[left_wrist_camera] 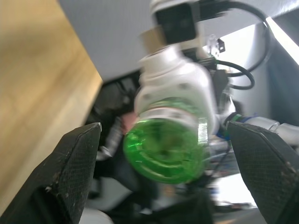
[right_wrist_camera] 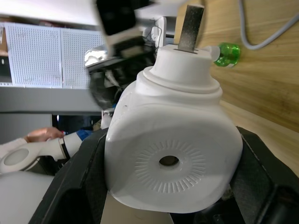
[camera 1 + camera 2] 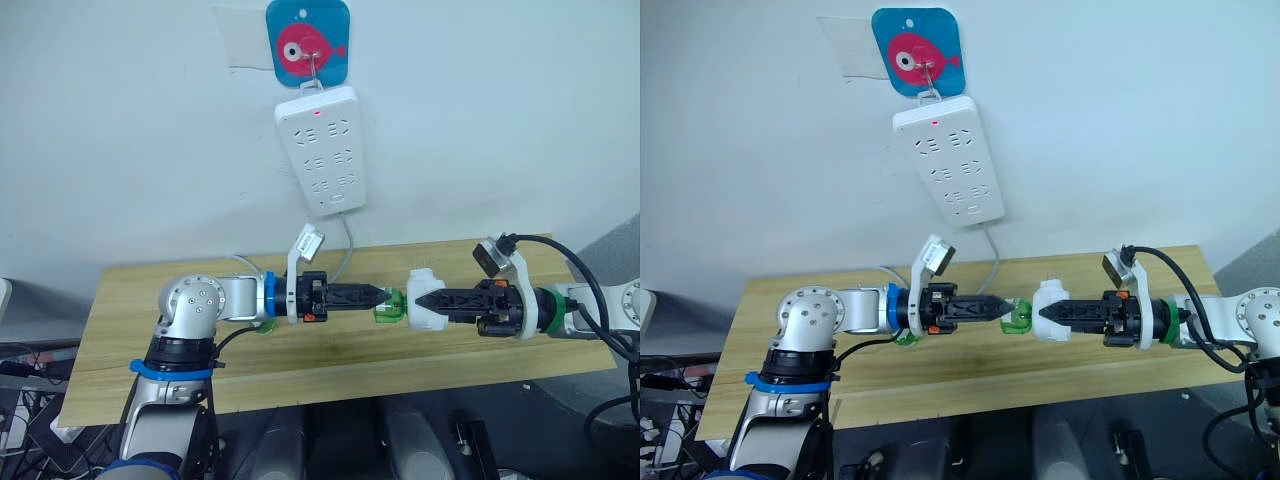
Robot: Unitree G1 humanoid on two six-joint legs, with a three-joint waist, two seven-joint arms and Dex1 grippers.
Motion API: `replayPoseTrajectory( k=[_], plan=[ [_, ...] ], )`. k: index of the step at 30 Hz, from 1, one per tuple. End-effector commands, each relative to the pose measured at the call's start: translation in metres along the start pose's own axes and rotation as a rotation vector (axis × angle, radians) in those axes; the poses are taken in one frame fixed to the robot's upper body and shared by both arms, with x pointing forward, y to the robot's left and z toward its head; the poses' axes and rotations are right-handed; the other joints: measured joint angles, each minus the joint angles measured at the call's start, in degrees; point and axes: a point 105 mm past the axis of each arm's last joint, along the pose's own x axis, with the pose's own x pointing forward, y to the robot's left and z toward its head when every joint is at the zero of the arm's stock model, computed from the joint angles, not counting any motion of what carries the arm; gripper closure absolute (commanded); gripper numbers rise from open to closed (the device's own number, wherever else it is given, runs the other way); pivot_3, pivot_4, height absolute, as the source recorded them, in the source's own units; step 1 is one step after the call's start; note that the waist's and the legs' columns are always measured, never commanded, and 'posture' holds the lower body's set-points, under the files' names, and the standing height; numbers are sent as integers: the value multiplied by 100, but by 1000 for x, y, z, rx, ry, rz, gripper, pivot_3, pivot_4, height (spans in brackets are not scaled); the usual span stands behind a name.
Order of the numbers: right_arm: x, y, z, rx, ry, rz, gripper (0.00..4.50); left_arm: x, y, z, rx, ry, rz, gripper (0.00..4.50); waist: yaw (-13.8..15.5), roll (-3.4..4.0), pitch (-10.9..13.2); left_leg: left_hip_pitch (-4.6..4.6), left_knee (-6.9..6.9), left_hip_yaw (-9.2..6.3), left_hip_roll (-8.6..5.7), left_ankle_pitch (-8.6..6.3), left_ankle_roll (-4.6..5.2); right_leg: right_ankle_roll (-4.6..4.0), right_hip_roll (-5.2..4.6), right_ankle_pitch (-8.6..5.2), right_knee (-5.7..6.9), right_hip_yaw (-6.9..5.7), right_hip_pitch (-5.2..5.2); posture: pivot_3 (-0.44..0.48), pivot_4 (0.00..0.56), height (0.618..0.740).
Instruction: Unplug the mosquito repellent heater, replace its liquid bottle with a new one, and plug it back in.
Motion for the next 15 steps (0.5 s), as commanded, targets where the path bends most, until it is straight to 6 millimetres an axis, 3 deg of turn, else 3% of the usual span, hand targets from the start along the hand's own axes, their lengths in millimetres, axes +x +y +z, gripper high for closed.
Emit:
replayPoseTrajectory(
  k=[1, 4, 8, 12, 15],
  plan=[
    [-7, 5, 3, 2, -8, 28, 1437, -5, -34, 10, 304, -5, -68, 11, 3, 1, 0, 0, -2, 0, 0, 0, 0, 0, 0, 0, -1, 0, -1, -125, 279, 740],
    [-7, 3, 5, 16, -11, 29, 1437, -11, -41, -10, 764, 80, -62, 11, 2, 2, -1, 5, -15, 13, 1, 0, 0, -1, 0, 0, -7, 9, 0, -107, 278, 740],
    [-3, 10, 10, 24, -7, 87, 1437, -13, -20, -18, 1212, 80, 14, 11, 75, 2, -1, 7, -14, 15, 0, 0, 0, -5, -3, 2, -8, 11, 2, -98, 285, 740],
    [0, 15, 8, 20, 20, 120, 1437, -5, -13, -23, 1502, 33, 18, 11, 182, 2, -1, 7, -10, 18, -1, 0, 3, -5, -13, 10, -15, 9, 6, -99, 279, 740],
    [1, 17, 6, 15, 34, 129, 1437, -2, -9, -26, 1620, 15, 10, 11, 192, 1, -1, -1, -11, 13, -2, -4, 9, -3, -17, 11, -20, 6, 3, -103, 279, 740]
  ],
)
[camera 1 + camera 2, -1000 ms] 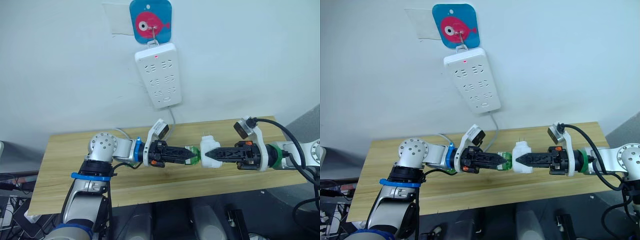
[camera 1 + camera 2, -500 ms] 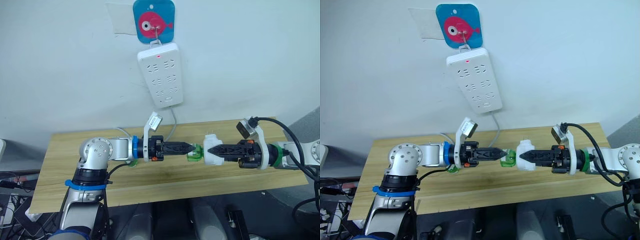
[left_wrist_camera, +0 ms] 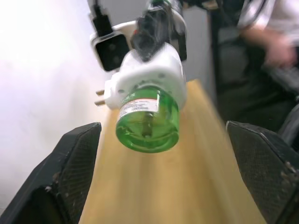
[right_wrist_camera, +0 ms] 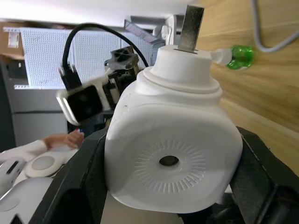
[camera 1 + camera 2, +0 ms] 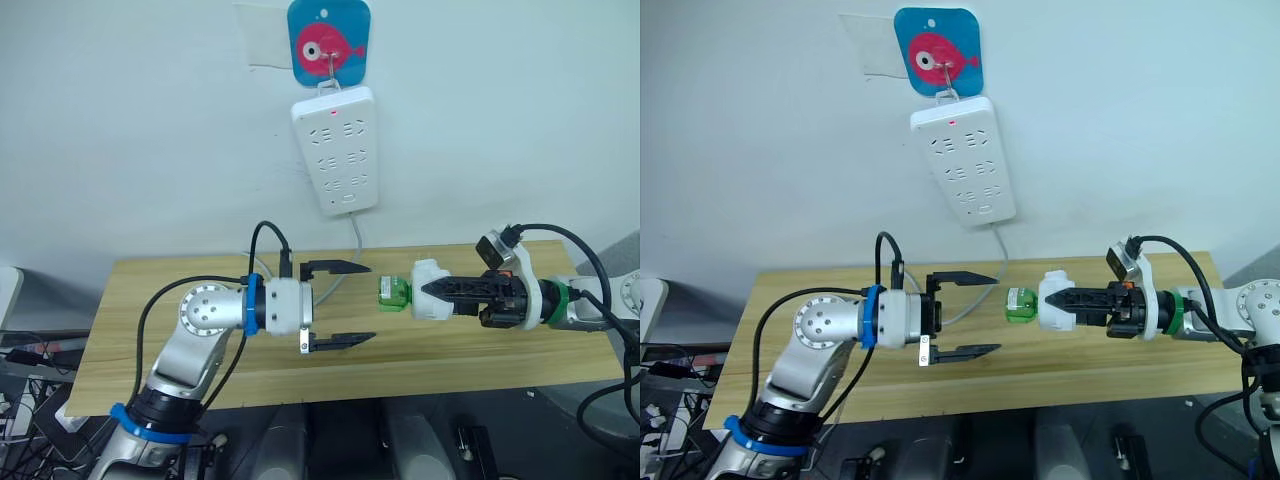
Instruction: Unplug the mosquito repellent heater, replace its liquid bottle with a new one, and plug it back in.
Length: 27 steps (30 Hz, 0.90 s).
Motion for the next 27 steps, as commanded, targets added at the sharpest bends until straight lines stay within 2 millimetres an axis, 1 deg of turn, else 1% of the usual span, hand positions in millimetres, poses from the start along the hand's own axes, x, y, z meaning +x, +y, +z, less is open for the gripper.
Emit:
replayPoseTrajectory(
  k=[1, 5, 10, 18, 21, 26, 27],
  plan=[
    [3, 14, -3, -23, 31, 72, 1437, 5, -4, 0, 180, -28, -5, 11, 0, 0, 0, -3, 0, -3, 0, 0, 1, 0, 0, 0, 0, -1, -3, -104, 277, 740],
    [5, 19, -6, -41, 46, 92, 1437, 12, 2, -6, 265, -39, 27, 11, -2, 0, 0, -11, 7, -5, -1, 0, 1, 1, 0, 1, 8, -9, -10, -107, 271, 740],
    [7, 22, -9, -53, 62, 103, 1437, 22, 12, -2, 316, -84, 76, 11, -9, 0, 0, -12, 12, -5, -1, 0, 2, 4, 1, 2, 12, -10, -10, -113, 269, 740],
    [8, 23, -11, -65, 67, 103, 1437, 24, 5, 3, 334, -133, 46, 11, -20, 0, -1, -12, 12, -6, -1, 1, 2, 4, 2, 2, 14, -11, -12, -128, 260, 740],
    [7, 23, -12, -66, 68, 99, 1437, 25, 4, 7, 340, -155, 49, 555, -23, 0, -1, -12, 13, -6, -1, 1, 2, 4, 2, 2, 14, -11, -12, -128, 260, 740],
    [7, 21, -11, -65, 60, 91, 1437, 25, 2, 10, 338, -173, 39, 2083, -28, 0, -1, -12, 13, -6, -1, 1, 2, 4, 2, 2, 14, -12, -12, -132, 264, 740],
    [7, 21, -11, -65, 59, 90, 1437, 24, 2, 9, 335, -169, 35, 2233, -31, 0, -1, -12, 13, -6, -1, 1, 2, 4, 3, 2, 14, -12, -12, -132, 264, 740]
  ],
)
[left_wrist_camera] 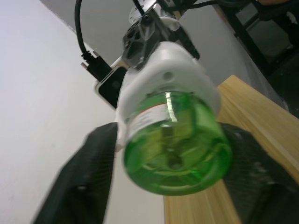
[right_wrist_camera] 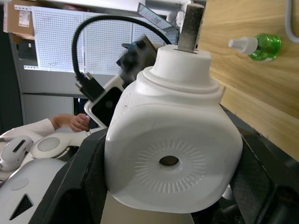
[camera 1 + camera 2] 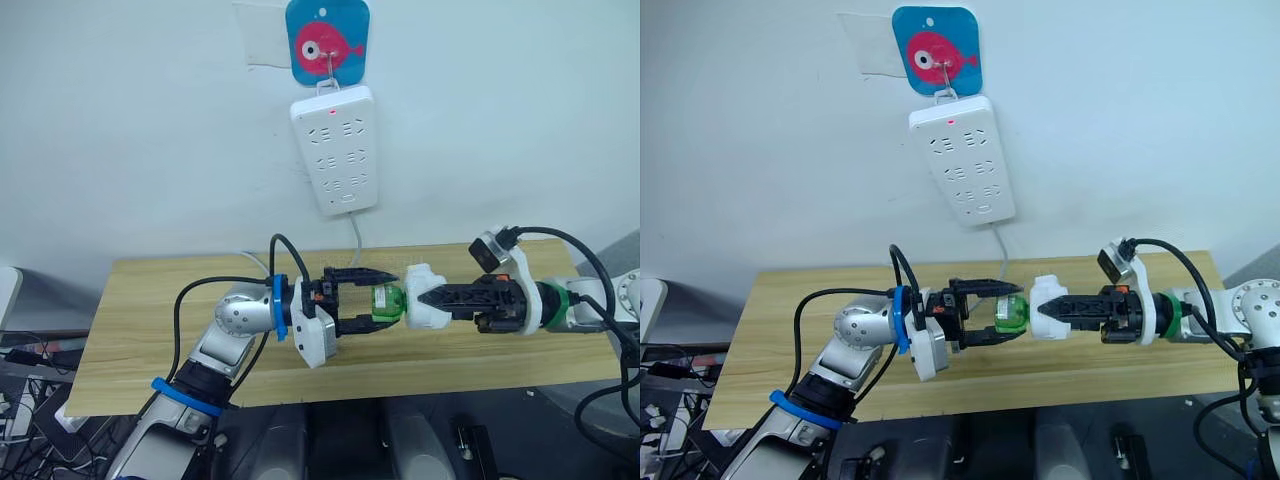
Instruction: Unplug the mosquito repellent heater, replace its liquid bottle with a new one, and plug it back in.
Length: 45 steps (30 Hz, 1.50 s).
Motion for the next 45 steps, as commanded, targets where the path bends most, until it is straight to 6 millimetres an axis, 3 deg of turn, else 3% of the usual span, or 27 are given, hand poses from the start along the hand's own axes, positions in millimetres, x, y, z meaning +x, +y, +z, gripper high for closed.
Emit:
replayPoseTrajectory(
  k=[1, 6, 8, 14, 16, 21, 24, 31, 38, 42, 45],
  plan=[
    [0, 8, -2, -14, 9, 34, 1437, 1, 3, 7, 11, -38, 19, 2229, -4, 0, 0, 0, 0, 0, 0, 0, 0, 0, 0, 0, 0, 0, 0, -131, 264, 740],
    [1, 8, -1, -14, 10, 32, 1437, 0, 5, 6, -91, -42, 34, 2229, -26, 0, 0, 0, 0, 0, 0, 0, 0, 0, 0, 0, 0, 0, 0, -126, 268, 740],
    [1, 8, 0, -15, 12, 26, 1437, 0, 3, 6, -318, -56, 31, 2229, -36, 0, 0, 0, 0, 0, 0, 0, 0, 0, 0, 0, 0, 0, 0, -124, 270, 740],
    [0, 8, 0, -22, 42, -5, 1437, -9, 5, -6, -1280, 4, 58, 2229, -124, 0, 0, -4, 6, -18, 1, 0, 1, 1, 2, 0, 2, -7, 0, -119, 273, 740],
    [2, 7, -2, -27, 56, -14, 1437, -12, 4, -2, -1517, -1, 17, 2229, -151, 0, 1, -5, 9, -21, 1, 0, 1, 1, 4, -1, 4, -10, 0, -116, 274, 740],
    [5, 6, -6, -41, 89, -25, 1437, -18, 11, 8, -1965, -47, -88, 2229, -163, 0, 1, -5, 10, -20, 3, 0, 1, 2, 22, -1, 7, -9, -3, -114, 274, 740],
    [6, -1, -8, -44, 95, -55, 1437, -23, 15, -5, -2172, -72, -25, 2229, -156, 0, 0, -5, 20, -19, 3, 0, 1, 2, 24, -1, 9, -7, -2, -115, 275, 740],
    [5, -5, -2, -52, 62, -74, 1437, -18, 7, 2, -2181, -9, -64, 2229, -145, 0, 0, -10, 28, -16, 3, 0, 1, 1, 17, -1, 13, -1, -9, -120, 273, 740],
    [1, -4, 5, -32, 24, -54, 1437, -20, 9, 0, -2146, 9, -29, 21, -135, 0, 0, -10, 29, -11, 2, 0, 1, 1, 14, -1, 12, 2, -9, -115, 270, 740],
    [-5, -5, 9, -9, -6, -53, 1437, -26, 13, 3, -2063, 35, -17, 21, -134, 0, 0, -11, 28, -8, 2, 0, 1, 1, 13, -1, 12, 3, -9, -115, 270, 740],
    [-10, -6, 12, 4, -23, -54, 1437, -31, 15, 8, -1870, 100, -16, 21, -135, 0, 0, -11, 26, -6, 2, 0, 1, 1, 14, -1, 12, 4, -12, -115, 270, 740]
  ],
)
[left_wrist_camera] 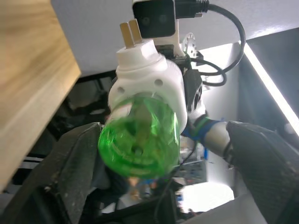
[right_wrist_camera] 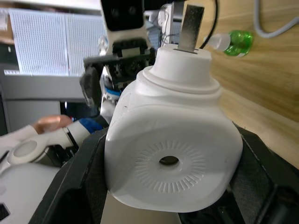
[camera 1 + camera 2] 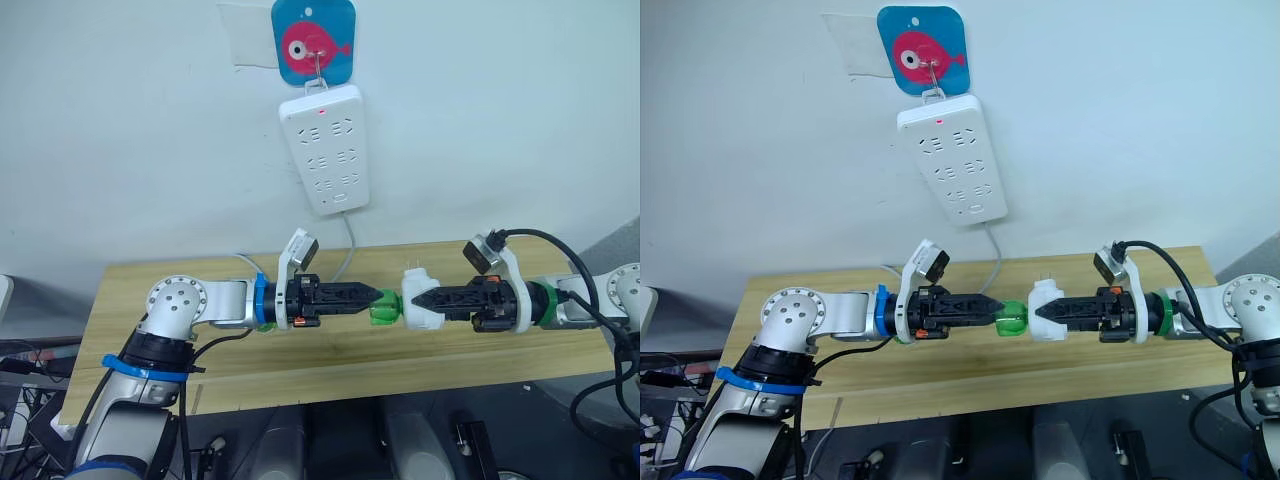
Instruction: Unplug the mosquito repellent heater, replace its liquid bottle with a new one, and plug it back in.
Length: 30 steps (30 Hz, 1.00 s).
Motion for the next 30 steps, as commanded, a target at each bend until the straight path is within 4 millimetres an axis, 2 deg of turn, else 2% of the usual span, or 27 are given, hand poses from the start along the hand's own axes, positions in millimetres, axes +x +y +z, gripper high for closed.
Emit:
replayPoseTrajectory(
  k=[1, 5, 7, 10, 15, 17, 21, 26, 30],
  plan=[
    [-9, 10, 6, -18, -32, 27, 1437, -7, -16, 5, 265, 10, 27, 21, 1, 1, 0, -1, -2, 2, 0, 0, 0, 0, 1, 0, 0, 2, -1, -115, 267, 740],
    [-9, 12, 6, -11, -34, 42, 1437, -10, -17, 9, 712, 5, 100, 21, 7, 2, -1, -1, -7, 11, 0, 1, -1, -1, 0, 0, -2, 9, -5, -115, 267, 740],
    [-8, 12, 6, -8, -34, 49, 1437, -7, -24, 7, 1054, 7, 86, 21, 21, 2, -1, -2, -8, 14, 0, 1, -1, -1, -2, 1, -5, 9, -5, -104, 263, 740],
    [-6, 13, 7, -7, -33, 58, 1437, -4, -28, -1, 1460, -6, 51, 21, 49, 2, -1, -7, -12, 19, -2, 0, -1, -2, -10, 1, -11, 11, -7, -104, 263, 740],
    [-4, 17, 7, -11, -27, 75, 1437, 0, -14, -14, 1893, 5, 18, 21, 144, 4, -4, -9, -7, 20, -3, 0, 1, -1, -15, 4, -11, 10, -8, -93, 253, 740],
    [-3, 19, 6, -13, -20, 82, 1437, 0, -5, -16, 1998, 17, 17, 21, 160, 3, -5, -10, -6, 20, -3, 0, 1, 1, -15, 6, -11, 10, -8, -93, 253, 740],
    [-2, 22, 4, -18, -8, 91, 1437, 1, 5, -14, 2064, 14, 20, 21, 159, 2, -5, -14, -2, 19, -4, -2, 3, 5, -17, 8, -11, 9, -10, -100, 249, 740],
    [0, 24, 2, -30, 0, 99, 1437, 9, 5, -2, 2121, -47, 48, 21, 156, 1, -6, -16, 6, 17, -4, -2, 5, 6, -17, 9, -7, 5, -11, -100, 249, 740],
    [1, 24, 2, -32, 3, 103, 1437, 16, 2, -2, 2163, -73, 19, 21, 152, 1, -6, -16, 10, 17, -4, -3, 6, 7, -16, 10, -5, 6, -11, -110, 250, 740]
  ],
)
